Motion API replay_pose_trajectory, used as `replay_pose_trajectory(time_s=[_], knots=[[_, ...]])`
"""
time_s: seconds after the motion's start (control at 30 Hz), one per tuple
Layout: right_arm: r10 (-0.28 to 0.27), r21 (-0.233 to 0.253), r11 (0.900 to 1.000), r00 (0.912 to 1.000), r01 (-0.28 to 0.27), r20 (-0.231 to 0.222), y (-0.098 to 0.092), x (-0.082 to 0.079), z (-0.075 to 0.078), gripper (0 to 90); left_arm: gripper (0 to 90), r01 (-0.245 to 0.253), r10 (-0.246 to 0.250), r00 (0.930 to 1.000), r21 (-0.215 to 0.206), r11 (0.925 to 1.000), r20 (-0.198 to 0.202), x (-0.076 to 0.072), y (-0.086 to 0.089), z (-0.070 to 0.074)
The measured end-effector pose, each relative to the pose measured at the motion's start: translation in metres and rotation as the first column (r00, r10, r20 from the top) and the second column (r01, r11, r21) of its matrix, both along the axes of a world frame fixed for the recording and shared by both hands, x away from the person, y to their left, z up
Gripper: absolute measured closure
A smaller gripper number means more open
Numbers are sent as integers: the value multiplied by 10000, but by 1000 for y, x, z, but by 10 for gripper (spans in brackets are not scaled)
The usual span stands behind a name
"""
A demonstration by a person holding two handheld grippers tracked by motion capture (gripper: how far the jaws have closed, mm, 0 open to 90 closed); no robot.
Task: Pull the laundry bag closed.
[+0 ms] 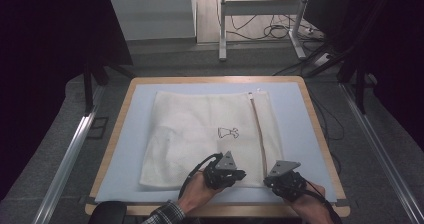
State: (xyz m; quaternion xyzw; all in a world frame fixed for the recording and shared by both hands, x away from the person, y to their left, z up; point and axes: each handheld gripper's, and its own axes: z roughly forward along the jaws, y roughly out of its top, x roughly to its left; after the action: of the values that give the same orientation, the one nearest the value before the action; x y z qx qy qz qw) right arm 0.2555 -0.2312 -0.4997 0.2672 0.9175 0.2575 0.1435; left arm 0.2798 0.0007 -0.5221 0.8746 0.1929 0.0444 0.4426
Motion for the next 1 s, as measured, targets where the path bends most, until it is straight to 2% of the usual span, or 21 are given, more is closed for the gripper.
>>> replay_pose_trajectory(time_s=[0.07,0.23,0.37,0.6,0.63,0.73,0.8,1.0], knots=[[-4,-12,10000,10000,4,8,0,0,0,845,895,100,-100,9999,-43,9999,47,0,-7,-1],[16,8,10000,10000,-16,15,0,0,0,847,897,332,-335,9992,160,9993,197,-4,-20,-6],[-28,39,10000,10000,28,7,0,0,0,847,897,303,-303,9995,76,9995,-14,-2,-25,-10],[-26,133,9999,10000,27,-37,-1,1,1,845,897,545,-548,9985,459,9975,51,-1,-40,-10],[-27,131,9999,10000,28,-34,-2,1,1,845,896,424,-424,9991,392,9983,8,-2,-43,-10],[-16,124,9999,10000,16,-21,-2,1,1,845,896,340,-334,9994,631,9974,-113,0,-46,-13],[-13,132,9999,10000,13,-24,-2,1,1,844,897,487,-484,9988,770,9958,-65,2,-44,-14],[6,147,9999,10000,-5,-68,-2,2,1,841,898,420,-421,9991,961,9945,-14,0,-47,-13]])
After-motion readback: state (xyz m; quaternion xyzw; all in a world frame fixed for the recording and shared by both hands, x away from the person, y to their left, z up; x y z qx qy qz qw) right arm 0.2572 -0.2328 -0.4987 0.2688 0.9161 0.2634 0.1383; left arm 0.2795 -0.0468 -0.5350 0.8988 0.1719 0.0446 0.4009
